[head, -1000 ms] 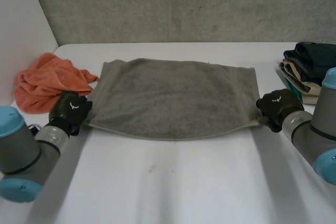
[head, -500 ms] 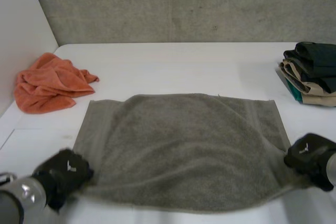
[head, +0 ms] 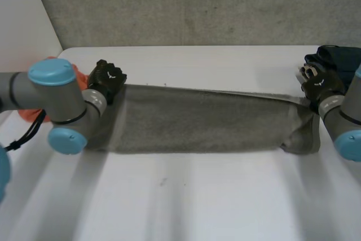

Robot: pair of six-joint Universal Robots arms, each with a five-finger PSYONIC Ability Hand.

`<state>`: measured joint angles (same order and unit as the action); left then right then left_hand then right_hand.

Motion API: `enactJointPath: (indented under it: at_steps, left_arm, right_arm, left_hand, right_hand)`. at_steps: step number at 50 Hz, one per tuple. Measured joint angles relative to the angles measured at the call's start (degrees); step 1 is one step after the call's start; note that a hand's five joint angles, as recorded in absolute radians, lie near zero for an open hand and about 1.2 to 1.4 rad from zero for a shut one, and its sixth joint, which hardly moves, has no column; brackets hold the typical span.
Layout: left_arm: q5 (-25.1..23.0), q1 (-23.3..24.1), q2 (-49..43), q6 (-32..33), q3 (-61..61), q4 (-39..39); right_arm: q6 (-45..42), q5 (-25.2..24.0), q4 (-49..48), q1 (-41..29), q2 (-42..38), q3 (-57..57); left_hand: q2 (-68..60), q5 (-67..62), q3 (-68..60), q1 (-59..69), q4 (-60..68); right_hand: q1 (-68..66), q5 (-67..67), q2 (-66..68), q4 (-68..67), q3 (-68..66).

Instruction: Fold the laundry.

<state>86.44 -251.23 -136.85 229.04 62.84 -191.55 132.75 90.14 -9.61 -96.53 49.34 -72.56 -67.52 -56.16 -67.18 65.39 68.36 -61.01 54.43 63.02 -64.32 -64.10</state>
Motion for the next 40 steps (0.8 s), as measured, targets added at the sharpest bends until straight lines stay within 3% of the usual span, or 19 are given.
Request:
enactJointPath:
  at_steps: [2, 4, 5, 6, 8, 14, 18, 23, 32, 40]
  left_arm:
    - [0.9, 0.4, -2.4, 0.0, -3.2, 0.1]
    - [1.5, 1.3, -4.7, -0.1, -6.3, 0.0]
    - [1.7, 1.5, -5.2, -0.1, -7.0, -0.1]
    - [1.8, 2.0, -5.8, -0.2, -7.8, -0.3]
    - [2.0, 2.6, -6.2, -0.5, -8.7, -0.7]
    - [2.5, 3.9, -3.2, -3.4, -7.6, -1.2]
    - [3.0, 3.5, 3.5, -8.7, -2.3, -1.0]
    - [2.8, 2.3, 11.6, -14.0, 5.9, -0.8]
    - [2.0, 1.8, 20.4, -16.5, 19.0, -1.6]
    - [1.2, 2.3, 21.5, -16.2, 23.2, -3.2]
  right_arm:
    - [-0.1, 0.8, -1.1, -0.4, -2.2, 2.6]
    - [-0.1, 1.4, -1.8, -1.2, -4.3, 5.3]
    - [0.0, 1.6, -2.0, -1.5, -5.0, 6.1]
    - [0.1, 1.7, -2.1, -1.9, -5.5, 7.1]
    - [0.7, 1.8, -2.2, -2.5, -5.9, 8.1]
    - [5.8, 1.4, -2.0, -3.5, -0.7, 6.7]
    - [10.4, -0.6, -0.4, -3.3, 7.5, 1.9]
    - [12.8, -4.2, 7.4, -1.4, 14.1, -3.5]
    - [20.7, -8.4, 23.8, 4.5, 17.5, -10.4]
    - [28.8, -13.6, 20.1, 6.4, 16.3, -16.8]
  left_hand:
    - [10.9, 9.9, 10.6, -11.3, -11.6]
    - [34.3, 33.2, 33.6, -37.9, -35.2]
    - [34.3, 33.2, 33.6, -37.9, -35.2]
    - [45.6, 43.7, 44.1, -47.5, -45.9]
    - [54.3, 52.6, 53.9, -54.1, -55.5]
    - [55.6, 53.4, 55.2, -54.3, -56.7]
    - [55.6, 53.4, 55.2, -54.3, -56.7]
    - [55.6, 53.4, 55.2, -54.3, -56.7]
    - [55.6, 53.4, 55.2, -54.3, -56.7]
    - [55.6, 53.4, 55.2, -54.3, -56.7]
  right_hand:
    - [8.3, -11.5, -10.6, 11.3, 11.2]
    - [27.1, -31.0, -29.9, 29.9, 29.8]
    - [37.1, -40.0, -40.0, 38.7, 39.6]
    - [44.0, -47.5, -46.5, 46.8, 46.5]
    - [47.9, -51.5, -50.4, 51.2, 51.2]
    - [48.1, -51.8, -50.8, 52.4, 52.2]
    - [48.1, -51.8, -50.8, 52.4, 52.2]
    - [48.1, -51.8, -50.8, 52.4, 52.2]
    - [47.9, -51.6, -50.6, 52.1, 51.9]
    - [40.1, -43.0, -42.9, 43.1, 43.0]
